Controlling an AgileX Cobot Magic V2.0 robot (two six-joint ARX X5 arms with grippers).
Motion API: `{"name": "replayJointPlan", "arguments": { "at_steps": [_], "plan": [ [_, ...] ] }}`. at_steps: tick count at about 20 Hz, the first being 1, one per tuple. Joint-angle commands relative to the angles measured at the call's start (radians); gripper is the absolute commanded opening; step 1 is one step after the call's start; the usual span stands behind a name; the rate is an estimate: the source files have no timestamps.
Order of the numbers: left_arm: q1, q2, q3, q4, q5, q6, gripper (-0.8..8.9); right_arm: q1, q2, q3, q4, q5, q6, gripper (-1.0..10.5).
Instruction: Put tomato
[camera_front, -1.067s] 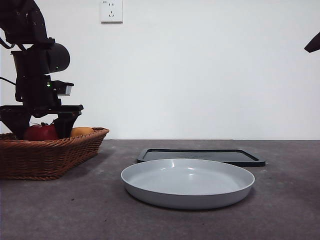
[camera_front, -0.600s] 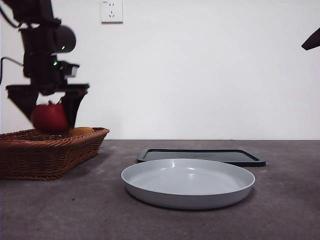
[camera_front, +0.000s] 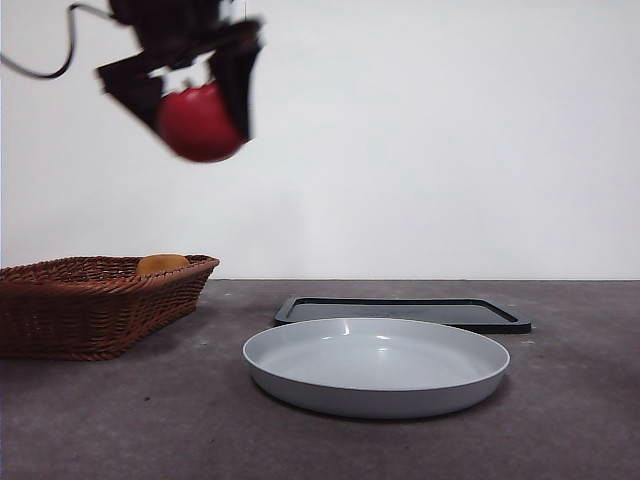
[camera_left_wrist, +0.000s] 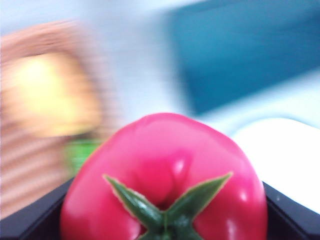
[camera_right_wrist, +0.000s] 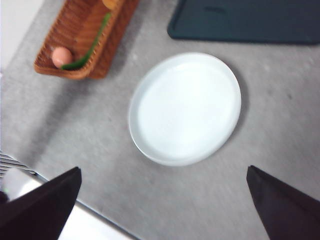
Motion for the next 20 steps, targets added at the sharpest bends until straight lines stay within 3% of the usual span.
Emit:
{"name": "replayJointPlan", "arguments": {
  "at_steps": [1,8,20],
  "plan": [
    [-0.078,0.027,0.018,-0.028,0.045,-0.005,3.32,0.008,-0.023,0.019,-0.060,0.015,0.012,6.0],
    [-0.303,0.095,0.017,-0.022,0.058,-0.005,3.32,0.008,-0.110,0.019,-0.144,0.063,0.013,6.0],
    [-0.362,0.370,0.017,0.014,0.058,-0.006,3.32,0.008,-0.116,0.019,-0.144,0.059,0.013,6.0]
  ]
}}
